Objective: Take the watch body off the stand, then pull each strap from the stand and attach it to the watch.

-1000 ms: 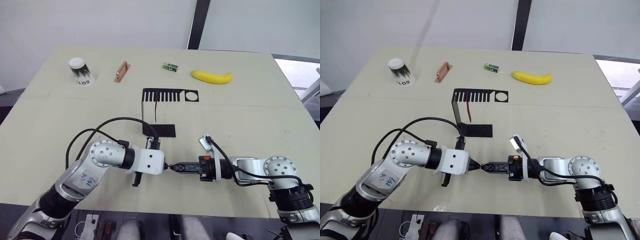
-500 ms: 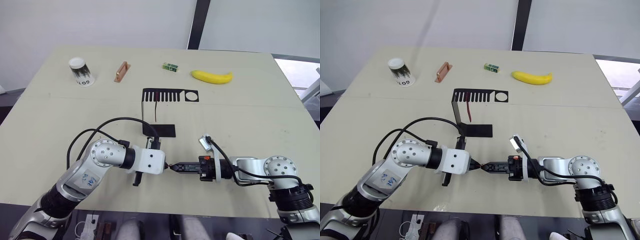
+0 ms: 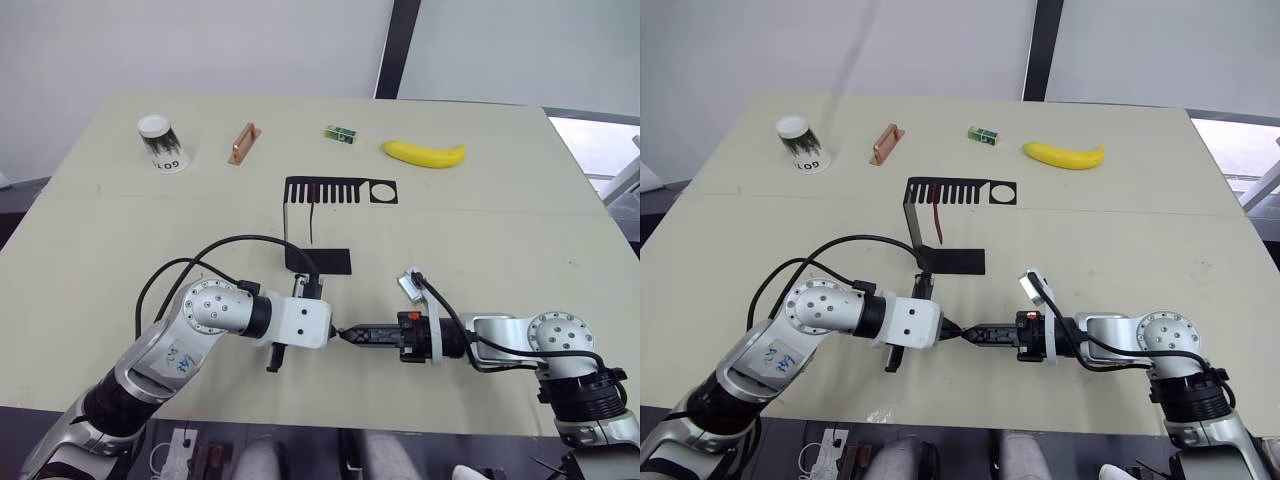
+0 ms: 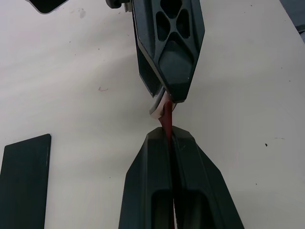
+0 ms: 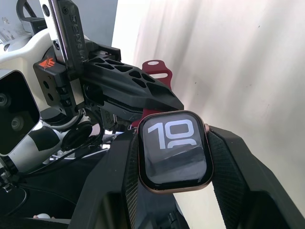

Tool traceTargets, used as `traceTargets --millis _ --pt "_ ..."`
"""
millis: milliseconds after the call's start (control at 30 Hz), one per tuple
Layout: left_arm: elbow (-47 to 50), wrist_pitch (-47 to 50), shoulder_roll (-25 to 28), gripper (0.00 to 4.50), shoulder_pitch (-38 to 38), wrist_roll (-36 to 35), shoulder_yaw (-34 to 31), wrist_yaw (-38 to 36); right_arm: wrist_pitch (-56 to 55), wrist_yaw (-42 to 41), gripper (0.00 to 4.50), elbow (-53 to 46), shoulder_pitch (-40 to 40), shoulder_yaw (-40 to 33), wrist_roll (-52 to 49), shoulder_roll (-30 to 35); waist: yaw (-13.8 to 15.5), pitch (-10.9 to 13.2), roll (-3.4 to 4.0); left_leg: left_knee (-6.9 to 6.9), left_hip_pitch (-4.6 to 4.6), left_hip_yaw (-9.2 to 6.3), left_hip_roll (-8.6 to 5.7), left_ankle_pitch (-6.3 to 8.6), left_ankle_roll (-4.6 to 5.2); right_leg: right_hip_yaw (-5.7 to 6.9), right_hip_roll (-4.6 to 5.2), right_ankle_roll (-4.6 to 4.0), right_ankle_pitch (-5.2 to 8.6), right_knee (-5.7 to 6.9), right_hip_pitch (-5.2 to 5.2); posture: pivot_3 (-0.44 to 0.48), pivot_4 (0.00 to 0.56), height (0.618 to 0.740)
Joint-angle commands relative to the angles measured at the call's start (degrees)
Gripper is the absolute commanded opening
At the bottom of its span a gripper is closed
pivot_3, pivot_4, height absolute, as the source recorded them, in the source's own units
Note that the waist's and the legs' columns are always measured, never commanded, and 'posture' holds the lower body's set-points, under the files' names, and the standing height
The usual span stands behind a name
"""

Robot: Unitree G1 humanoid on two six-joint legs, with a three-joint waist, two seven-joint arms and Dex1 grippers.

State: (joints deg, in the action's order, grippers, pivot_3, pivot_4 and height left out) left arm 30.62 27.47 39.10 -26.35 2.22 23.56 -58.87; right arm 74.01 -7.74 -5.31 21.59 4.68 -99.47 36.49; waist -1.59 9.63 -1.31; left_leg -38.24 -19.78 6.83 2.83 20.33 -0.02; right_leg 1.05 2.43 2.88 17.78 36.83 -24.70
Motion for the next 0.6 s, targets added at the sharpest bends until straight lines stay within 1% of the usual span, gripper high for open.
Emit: traceTargets --millis 33,67,133,167,233,267,300,400,433,467,500,567,600 --pt "1.7 -0.44 -0.16 0.0 -0.55 -0.7 0.24 -0.36 0.02 -0.27 1.58 -3.1 0.01 0.45 -2.27 -0.65 0.0 0.0 0.0 0.0 0.0 0.0 0.0 0.0 0.0 0.0 0.0 0.0 0.0 0.0 0.0 0.0 0.15 0.739" --pt "2.0 -0.29 -0.1 0.0 -0.42 -1.02 -0.16 -0.38 0.03 -0.31 1.58 -3.11 -0.02 0.43 -2.23 -0.63 0.0 0.0 0.0 0.0 0.0 0.0 0.0 0.0 0.0 0.0 0.0 0.0 0.0 0.0 0.0 0.0 0.15 0.739" --pt "2.88 1.23 0.37 0.64 0.04 -2.03 -1.19 -0.66 0.03 -0.42 1.58 -3.1 -0.09 0.4 -2.09 -0.62 -0.01 0.0 0.0 0.0 0.0 0.0 0.0 0.0 0.0 0.0 0.0 0.0 0.0 0.0 0.0 0.0 0.15 0.739" --pt "3.39 2.02 0.95 0.87 0.43 -2.65 -1.75 -1.01 0.05 -0.52 1.58 -3.11 -0.13 0.37 -2.02 -0.6 -0.03 0.0 0.0 0.0 0.0 0.0 0.0 0.0 0.0 0.0 0.0 0.0 0.0 0.02 0.0 0.0 0.15 0.739" --pt "4.17 2.02 2.9 1.72 1.46 -3.28 -3.17 -1.66 0.05 -0.68 1.58 -3.19 -0.21 0.22 -1.98 -0.49 -0.07 0.0 0.0 0.0 0.0 0.0 0.01 0.0 0.0 0.0 0.0 0.0 0.0 0.03 -0.01 0.0 0.15 0.739" --pt "4.51 2.0 3.8 2.28 2.07 -3.93 -4.21 -1.9 0.03 -0.76 1.58 -3.26 -0.25 0.16 -1.99 -0.39 -0.11 0.0 0.0 0.0 0.0 0.0 0.01 0.0 0.0 0.0 0.0 0.0 0.0 0.01 -0.02 0.0 0.15 0.739" --pt "4.69 1.37 5.25 2.73 2.88 -4.52 -5.72 -2.3 0.01 -1.1 1.58 -3.48 -0.31 -0.04 -1.82 -0.21 -0.11 0.0 0.0 0.0 0.0 0.0 0.01 0.0 0.0 -0.01 0.0 0.0 0.0 0.02 -0.02 0.0 0.15 0.739" --pt "3.68 -2.31 10.55 4.28 7.73 -7.95 -12.87 -4.78 0.04 -3.68 1.58 -5.38 -0.54 -1.16 0.37 0.86 -0.15 0.0 0.0 0.0 0.0 0.01 0.01 0.0 -0.01 -0.02 0.0 -0.01 0.0 0.0 -0.08 0.0 0.15 0.739" --pt "2.23 -5.19 12.26 4.4 9.9 -8.97 -15.71 -5.81 -0.29 -5.79 1.58 -7.14 -0.67 -1.57 2.78 1.55 -0.18 0.0 0.01 0.01 -0.01 0.01 0.01 -0.01 -0.01 -0.02 0.0 -0.01 0.01 0.01 -0.09 0.0 0.15 0.739" --pt "1.02 -7.1 13.37 4.4 11.67 -10.06 -18.08 -6.51 -0.68 -7.85 1.58 -8.79 -0.81 -1.74 5.27 2.27 -0.09 0.0 0.01 0.01 -0.03 0.01 0.01 0.0 -0.01 -0.02 0.01 -0.02 0.01 -0.03 -0.13 0.0 0.15 0.739" --pt "-0.58 -8.48 13.49 4.4 13.48 -11.73 -21.14 -6.63 -2.72 -11.46 1.58 -11.92 -1.34 -1.55 10.11 3.37 -0.02 0.0 0.01 0.01 -0.05 0.01 0.01 0.0 -0.01 -0.02 0.01 -0.02 0.01 -0.02 -0.15 0.0 0.15 0.739" --pt "-4.61 -14.56 13.9 4.4 17.27 -16.19 -26.88 -10.13 -9.87 -19.57 1.58 -18.84 -2.88 0.26 22.1 6.08 0.05 -0.01 0.02 0.01 -0.08 0.0 0.0 0.0 0.0 -0.01 0.05 -0.02 0.01 -0.05 -0.19 0.0 0.15 0.739" --pt "-6.22 -16.47 13.08 4.4 19.07 -19.08 -29.78 -11.48 -15.36 -23.77 1.58 -22.26 -3.93 1.36 28.76 7.25 0.04 -0.01 0.01 -0.01 -0.14 -0.06 0.0 0.0 0.0 0.04 0.05 -0.02 0.01 -0.07 -0.21 0.0 0.15 0.739"
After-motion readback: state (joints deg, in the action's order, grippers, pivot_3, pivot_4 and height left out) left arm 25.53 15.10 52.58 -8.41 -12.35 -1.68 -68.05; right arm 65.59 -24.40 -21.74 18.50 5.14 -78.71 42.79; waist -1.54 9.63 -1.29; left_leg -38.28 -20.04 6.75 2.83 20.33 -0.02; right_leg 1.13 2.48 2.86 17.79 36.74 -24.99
